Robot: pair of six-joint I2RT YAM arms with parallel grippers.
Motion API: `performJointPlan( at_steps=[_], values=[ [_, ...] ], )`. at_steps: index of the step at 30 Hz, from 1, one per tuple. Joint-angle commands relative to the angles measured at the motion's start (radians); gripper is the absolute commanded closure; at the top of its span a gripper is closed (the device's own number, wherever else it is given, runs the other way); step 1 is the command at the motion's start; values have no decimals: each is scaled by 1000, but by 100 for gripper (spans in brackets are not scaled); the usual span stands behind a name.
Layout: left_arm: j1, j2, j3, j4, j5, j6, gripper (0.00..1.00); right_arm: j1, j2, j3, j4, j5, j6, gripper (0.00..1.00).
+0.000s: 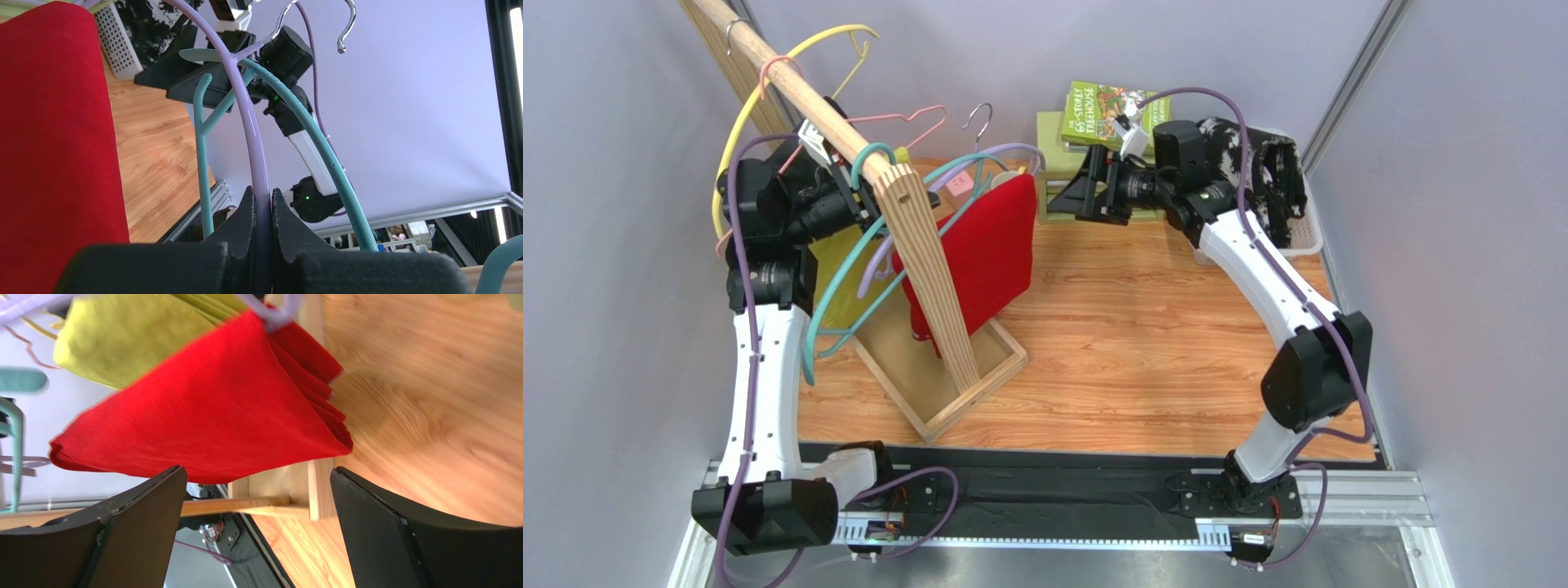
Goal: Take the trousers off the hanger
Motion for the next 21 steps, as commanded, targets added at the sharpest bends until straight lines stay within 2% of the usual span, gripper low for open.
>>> performJointPlan(
  at_steps=[1, 10, 17, 21],
  values=[
    [-4, 2, 51, 84, 38, -119, 100, -14, 104, 133, 206, -139, 53, 6],
    [-4, 8, 37, 179, 52, -203, 100, -28, 279, 305, 329, -268, 98, 5],
    [-4, 15, 46, 193, 55, -223, 100, -28, 341, 306, 467, -327, 166, 13],
    [-4, 21, 48, 199, 53, -232, 100, -28, 351, 266, 646, -380, 281, 21]
  ],
)
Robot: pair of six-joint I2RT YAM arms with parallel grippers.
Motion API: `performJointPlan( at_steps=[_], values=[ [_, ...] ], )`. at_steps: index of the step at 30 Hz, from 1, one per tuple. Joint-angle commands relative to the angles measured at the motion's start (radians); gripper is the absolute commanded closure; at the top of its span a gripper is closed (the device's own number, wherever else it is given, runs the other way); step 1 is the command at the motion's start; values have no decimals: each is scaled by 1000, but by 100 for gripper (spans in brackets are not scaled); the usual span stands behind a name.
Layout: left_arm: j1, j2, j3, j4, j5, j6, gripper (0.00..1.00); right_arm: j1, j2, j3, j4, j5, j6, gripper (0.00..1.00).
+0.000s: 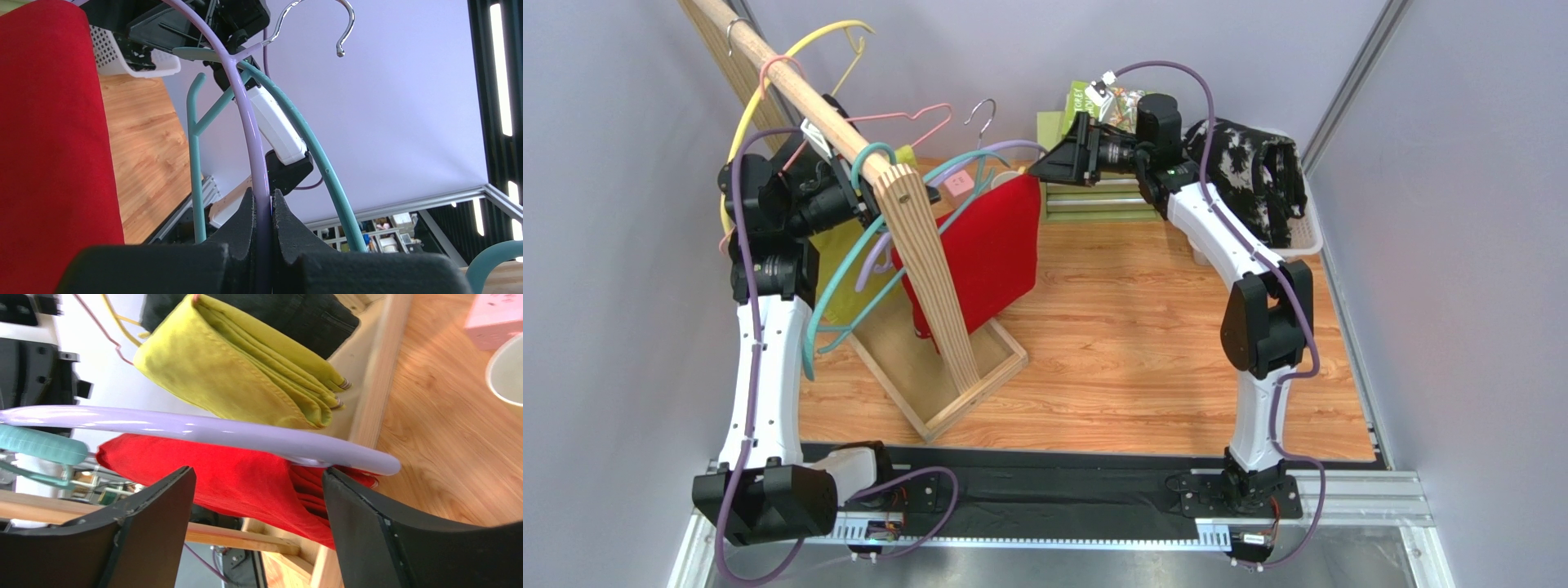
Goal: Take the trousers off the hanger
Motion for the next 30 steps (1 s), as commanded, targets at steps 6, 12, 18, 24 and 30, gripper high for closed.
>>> performJointPlan(
  at_steps=[6, 12, 18, 24, 30],
  values=[
    [-4, -3, 57, 138, 6, -176, 100, 10, 6, -46, 323, -104, 161, 23],
    [-4, 3, 75, 150, 5, -196, 100, 19, 6, -64, 314, -96, 143, 23],
    [-2, 9, 72, 178, -1, -216, 100, 27, -29, -129, 285, -59, 83, 23],
    [-4, 10, 72, 182, 2, -217, 100, 32, -43, -173, 349, -73, 109, 25],
    [-4, 15, 69, 182, 5, -216, 100, 50, -83, -199, 387, -120, 126, 31]
  ],
)
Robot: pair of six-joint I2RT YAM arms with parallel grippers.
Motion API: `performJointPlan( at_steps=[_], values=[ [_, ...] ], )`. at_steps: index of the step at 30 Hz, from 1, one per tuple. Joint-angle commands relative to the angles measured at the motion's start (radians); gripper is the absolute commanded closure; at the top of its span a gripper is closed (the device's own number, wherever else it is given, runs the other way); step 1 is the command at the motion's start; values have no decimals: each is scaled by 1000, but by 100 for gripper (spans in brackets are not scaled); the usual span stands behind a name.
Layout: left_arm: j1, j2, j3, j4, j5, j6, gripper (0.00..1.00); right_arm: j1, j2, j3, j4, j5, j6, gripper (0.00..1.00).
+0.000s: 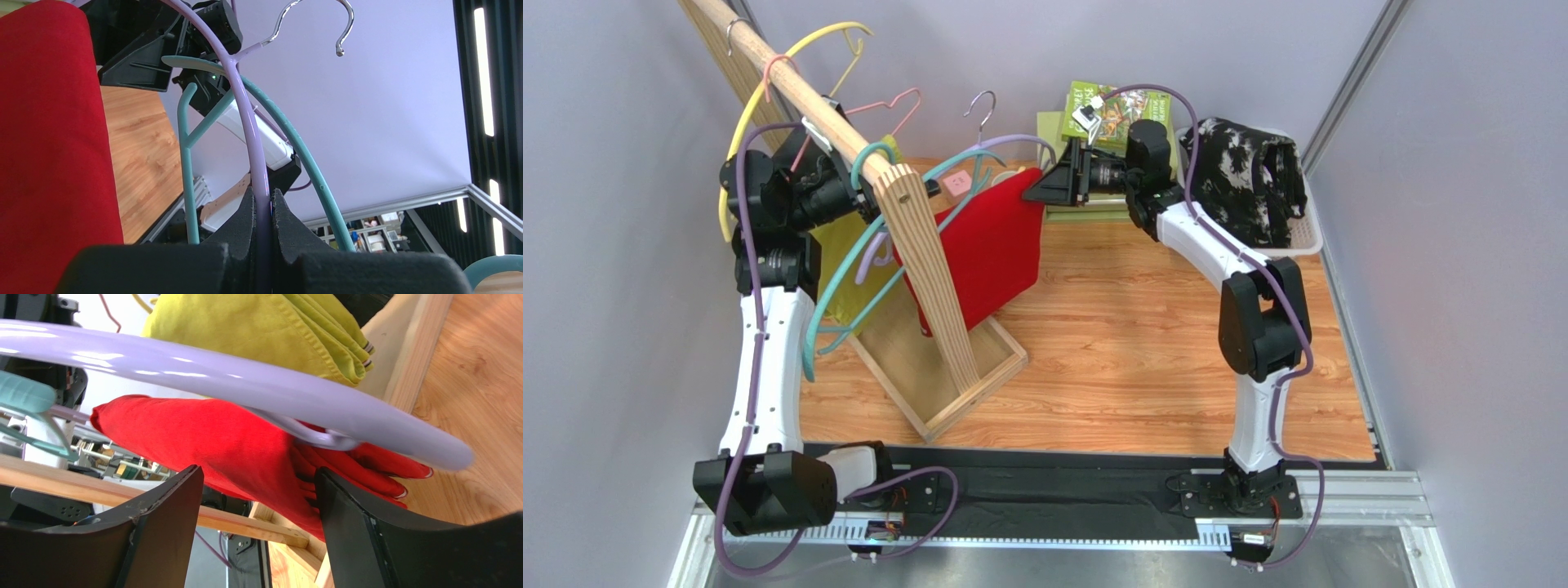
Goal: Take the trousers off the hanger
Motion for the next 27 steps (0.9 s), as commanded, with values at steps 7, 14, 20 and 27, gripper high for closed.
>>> performJointPlan(
  at_steps=[7, 14, 20, 27],
  values=[
    [-4, -12, 67, 87, 2, -127, 100, 24, -102, -29, 159, -113, 78, 46],
    [-4, -7, 65, 138, 7, -169, 100, 62, -48, 8, 164, -84, 70, 23],
    [-4, -18, 56, 130, 16, -161, 100, 77, 18, 52, 342, -71, 238, 46],
    [-2, -15, 91, -38, -33, -40, 100, 73, -100, 13, 129, -35, 126, 100]
  ],
)
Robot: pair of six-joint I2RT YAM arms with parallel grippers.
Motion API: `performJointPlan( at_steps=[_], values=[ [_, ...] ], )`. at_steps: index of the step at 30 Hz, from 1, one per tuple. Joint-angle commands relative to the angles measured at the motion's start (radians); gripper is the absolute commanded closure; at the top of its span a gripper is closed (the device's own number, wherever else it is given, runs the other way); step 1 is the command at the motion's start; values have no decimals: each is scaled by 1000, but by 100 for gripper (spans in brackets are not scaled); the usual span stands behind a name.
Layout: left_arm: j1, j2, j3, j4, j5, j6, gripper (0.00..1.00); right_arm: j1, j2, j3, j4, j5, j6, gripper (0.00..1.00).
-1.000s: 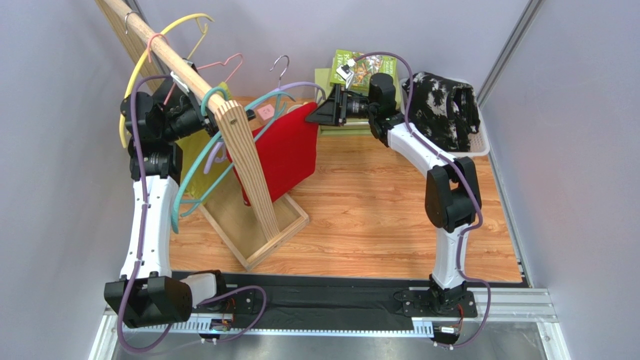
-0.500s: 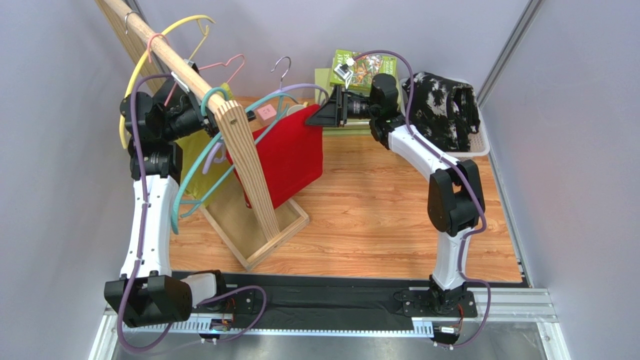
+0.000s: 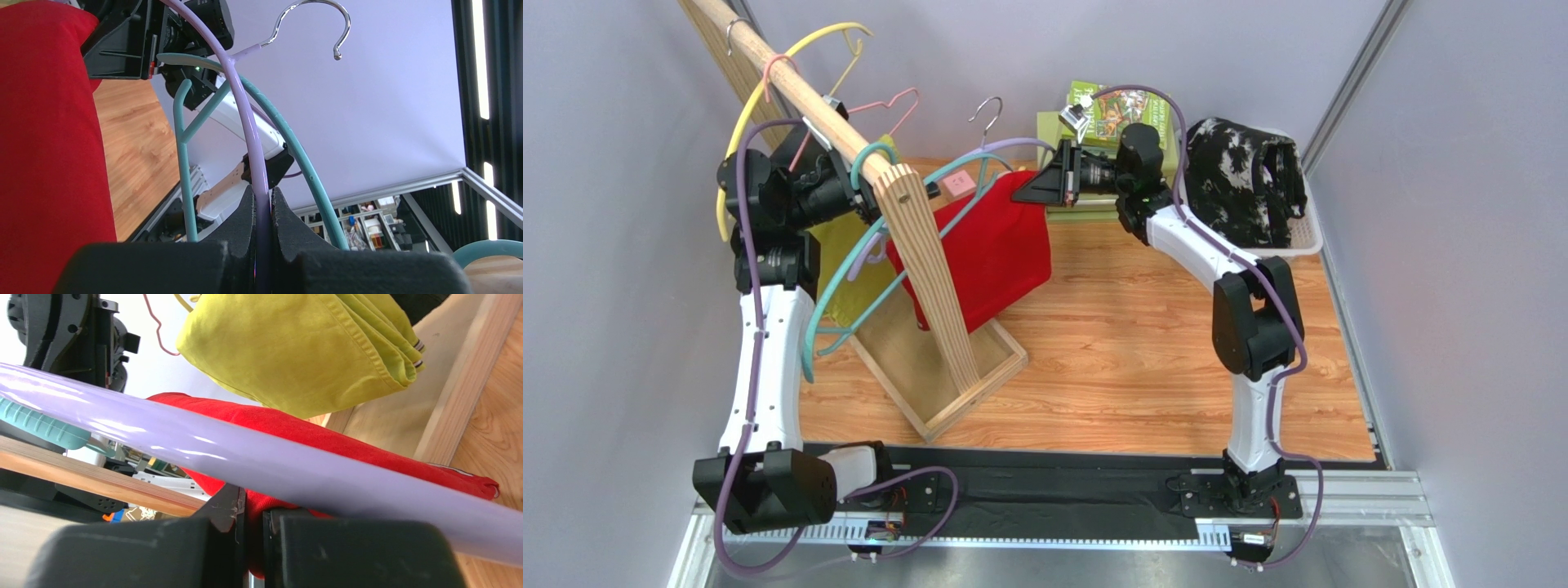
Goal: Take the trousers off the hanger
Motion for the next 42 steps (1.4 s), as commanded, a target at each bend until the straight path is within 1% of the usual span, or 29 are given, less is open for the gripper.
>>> performJointPlan(
  at_steps=[1, 2, 3, 4, 6, 9, 10, 11, 12, 14, 18, 20, 24, 25, 28, 33, 35, 37, 39, 40, 42],
  values=[
    [-2, -21, 109, -149, -93, 42, 100, 29, -146, 10, -152, 10, -96, 100],
    [3, -20, 133, -255, -113, 176, 100, 29, -163, 5, -178, 20, -112, 100],
    [6, -17, 172, -430, -151, 226, 100, 27, -176, -1, -191, 22, -123, 100],
    [12, -12, 178, -482, -165, 259, 100, 26, -203, -10, -203, 23, -124, 100],
    [27, -13, 164, -542, -188, 291, 100, 19, -228, -15, -228, 25, -137, 100],
    [41, -23, 144, -550, -216, 304, 100, 3, -275, -12, -291, 14, -160, 100],
    [44, -21, 147, -564, -219, 317, 100, -2, -285, -10, -335, 16, -184, 100],
    [46, -15, 163, -610, -231, 334, 100, -8, -304, -6, -352, 16, -190, 100],
    [46, -13, 172, -633, -241, 381, 100, -19, -314, -3, -379, 17, -196, 100],
    [46, -13, 184, -679, -256, 412, 100, -31, -337, 9, -412, 28, -212, 100],
    [46, -10, 178, -697, -285, 443, 100, -54, -361, 42, -505, 42, -239, 100],
    [46, -4, 190, -752, -305, 494, 100, -60, -372, 60, -553, 77, -258, 100],
    [46, -1, 195, -794, -337, 540, 100, -76, -409, 155, -789, 195, -344, 100],
    [47, -1, 195, -797, -342, 551, 100, -77, -415, 170, -823, 248, -353, 100],
    [49, 3, 201, -806, -354, 557, 100, -97, -430, 226, -915, 321, -351, 100],
    [50, 13, 210, -808, -360, 566, 100, -145, -455, 305, -1053, 398, -351, 100],
    [50, 17, 212, -809, -365, 566, 100, -163, -467, 324, -1067, 390, -335, 100],
    [50, 17, 213, -811, -371, 566, 100, -171, -472, 325, -1068, 346, -296, 100],
    [53, 25, 215, -812, -379, 564, 100, -169, -489, 310, -1069, 324, -279, 100],
    [53, 28, 218, -812, -380, 564, 100, -171, -498, 299, -1061, 289, -266, 100],
    [53, 36, 224, -817, -385, 567, 100, -177, -521, 283, -1074, 278, -264, 100]
  ],
)
